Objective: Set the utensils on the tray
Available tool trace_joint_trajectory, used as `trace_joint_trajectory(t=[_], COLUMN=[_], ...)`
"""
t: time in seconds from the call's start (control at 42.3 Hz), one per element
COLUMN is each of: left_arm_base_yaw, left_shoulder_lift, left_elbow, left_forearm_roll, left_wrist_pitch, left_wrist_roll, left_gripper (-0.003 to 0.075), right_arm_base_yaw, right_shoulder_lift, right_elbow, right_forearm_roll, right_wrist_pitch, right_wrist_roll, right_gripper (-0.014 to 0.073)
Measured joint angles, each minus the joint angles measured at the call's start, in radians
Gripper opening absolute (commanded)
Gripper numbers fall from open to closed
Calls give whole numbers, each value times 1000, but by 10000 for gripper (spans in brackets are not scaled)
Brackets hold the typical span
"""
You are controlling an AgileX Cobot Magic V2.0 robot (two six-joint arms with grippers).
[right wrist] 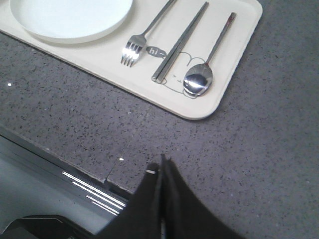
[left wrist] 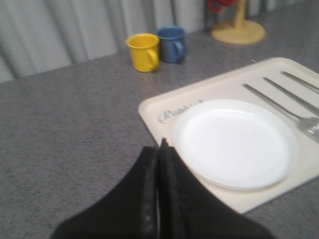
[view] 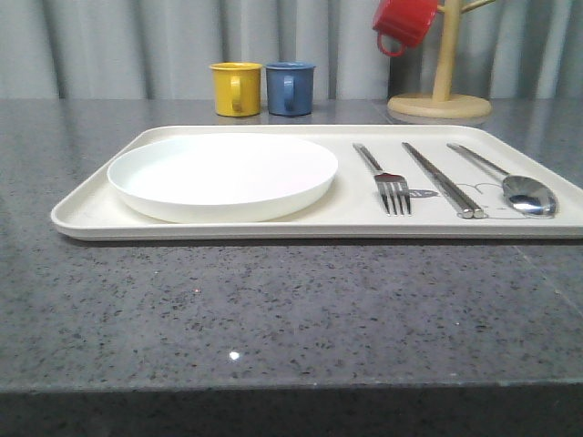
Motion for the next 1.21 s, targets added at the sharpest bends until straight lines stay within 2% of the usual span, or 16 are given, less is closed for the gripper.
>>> trace_joint_trajectory(t=[0.142, 0.307, 0.544, 0.733, 1.206], left_arm_base_yaw=[135, 257, 324, 352, 371], left_shoulder_lift=[-181, -354, -473, -501, -501], left_elbow=[237, 459, 654, 674, 674], left_forearm_roll=[0, 0, 0, -55, -66], left_wrist_pitch=[-184, -297, -487, -563, -548], left_wrist_roll=[0, 0, 0, 0, 0], left_gripper=[-20, -20, -20, -20, -20], right_arm_base_yaw=[0, 0, 0, 0, 0], right_shoulder_lift=[0, 0, 0, 0, 0], right_elbow=[0, 0, 0, 0, 0], right_forearm_roll=[0, 0, 0, 0, -2], right_wrist_pitch=[0, 0, 0, 0, 0], right_wrist_roll=[0, 0, 0, 0, 0], right_gripper=[-67, -67, -67, -67, -67])
